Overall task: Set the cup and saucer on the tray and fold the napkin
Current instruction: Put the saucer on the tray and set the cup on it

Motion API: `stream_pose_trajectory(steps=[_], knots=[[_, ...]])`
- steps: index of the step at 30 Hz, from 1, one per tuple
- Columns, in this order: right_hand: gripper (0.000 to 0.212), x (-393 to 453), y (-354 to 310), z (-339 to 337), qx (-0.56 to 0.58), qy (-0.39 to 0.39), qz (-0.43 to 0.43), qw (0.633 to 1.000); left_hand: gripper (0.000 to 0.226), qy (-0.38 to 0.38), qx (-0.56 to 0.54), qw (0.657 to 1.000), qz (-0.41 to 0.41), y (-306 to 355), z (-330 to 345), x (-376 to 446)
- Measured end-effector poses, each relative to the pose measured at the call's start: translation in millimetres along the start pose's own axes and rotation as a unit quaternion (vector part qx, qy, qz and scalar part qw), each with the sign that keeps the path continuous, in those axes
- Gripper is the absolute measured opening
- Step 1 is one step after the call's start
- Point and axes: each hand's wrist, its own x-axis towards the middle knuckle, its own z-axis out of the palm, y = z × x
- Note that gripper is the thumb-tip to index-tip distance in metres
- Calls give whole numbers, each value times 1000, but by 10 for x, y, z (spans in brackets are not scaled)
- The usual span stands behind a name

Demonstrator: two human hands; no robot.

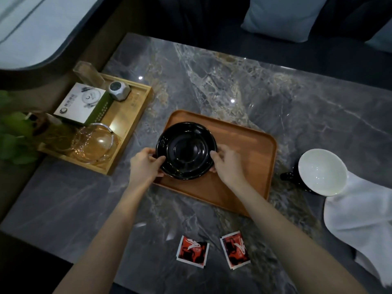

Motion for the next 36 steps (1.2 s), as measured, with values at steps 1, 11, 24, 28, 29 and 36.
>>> stream_pose_trajectory(steps=[1, 11, 24, 28, 29, 36], knots=[[24, 3, 2, 0, 0, 2, 0, 1000, 23, 5, 9, 1000, 6, -8, 8, 11], [21, -53, -13, 28, 36, 60, -9, 998, 29, 72, 155, 985, 32, 81, 17, -27], [8, -248, -205, -769, -79, -61, -16, 995, 25, 58, 264, 920, 285, 777, 279, -415], [18, -437, -138, -1229, -112, 32, -55, 992, 22, 22, 218, 910, 351, 991, 627, -702], [18, -493, -100, -1362, -111, 57, -62, 990, 22, 11, 211, 909, 359, 1026, 723, -764], [17, -791, 420, -2132, -117, 229, -9, 966, 15, -57, 264, 860, 433, 1086, 1293, -1027]])
